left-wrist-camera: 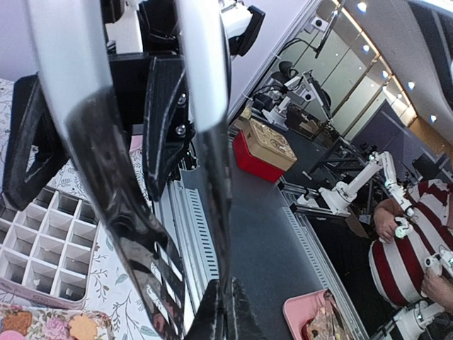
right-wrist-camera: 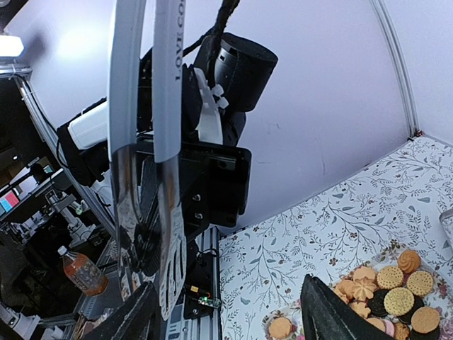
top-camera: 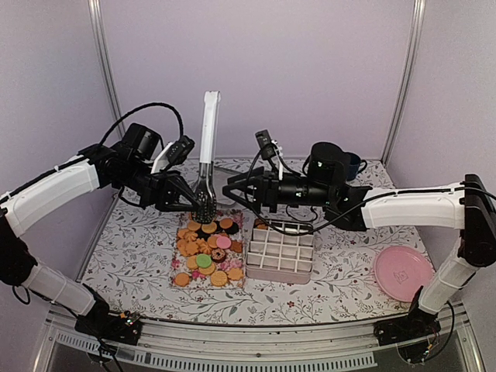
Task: Pack the cookies
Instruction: Adjust the clamp.
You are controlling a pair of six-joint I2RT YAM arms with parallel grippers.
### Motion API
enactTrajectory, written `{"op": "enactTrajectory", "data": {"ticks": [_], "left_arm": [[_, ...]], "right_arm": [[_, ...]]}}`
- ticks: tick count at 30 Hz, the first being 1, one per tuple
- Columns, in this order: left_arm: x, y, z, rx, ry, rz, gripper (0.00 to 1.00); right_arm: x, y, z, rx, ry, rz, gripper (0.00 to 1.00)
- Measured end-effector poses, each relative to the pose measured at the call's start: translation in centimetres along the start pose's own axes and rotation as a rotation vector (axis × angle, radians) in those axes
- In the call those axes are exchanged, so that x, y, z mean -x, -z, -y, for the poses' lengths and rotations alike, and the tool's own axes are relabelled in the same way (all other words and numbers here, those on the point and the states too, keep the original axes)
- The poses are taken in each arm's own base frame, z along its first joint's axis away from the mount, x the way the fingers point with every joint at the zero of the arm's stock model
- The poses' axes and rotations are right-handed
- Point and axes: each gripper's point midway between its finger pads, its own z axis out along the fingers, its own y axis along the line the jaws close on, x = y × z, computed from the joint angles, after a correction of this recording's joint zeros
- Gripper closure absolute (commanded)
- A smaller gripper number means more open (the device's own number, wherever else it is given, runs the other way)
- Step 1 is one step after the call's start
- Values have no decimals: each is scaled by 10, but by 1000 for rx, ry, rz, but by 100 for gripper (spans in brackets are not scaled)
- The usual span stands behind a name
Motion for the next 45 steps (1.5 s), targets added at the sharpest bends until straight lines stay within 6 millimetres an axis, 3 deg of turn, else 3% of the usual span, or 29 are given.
{"op": "enactTrajectory", "data": {"ticks": [11,19,28,34,36,40,45], "left_arm": [[0,0,0,0,4,1,100],[0,0,0,0,3,1,100],[1,2,-1,4,5,4,100],[-2,2,-3,9,11,3,100],[-4,2,-4,10,20,2,100],[-6,2,-6,18,25,-2,100],[-7,2,-9,32,21,-6,100]], "right_arm": [[-8,-5,-16,73,-4,-36,38],[-7,-20,-12,87,-4,-43,50],[19,-35,-13,79,28,6,69],[26,-46,-11,86,38,20,71],[25,-47,-8,84,34,15,77],[22,-48,-7,78,31,8,99],[22,-49,5,15,31,15,100]]}}
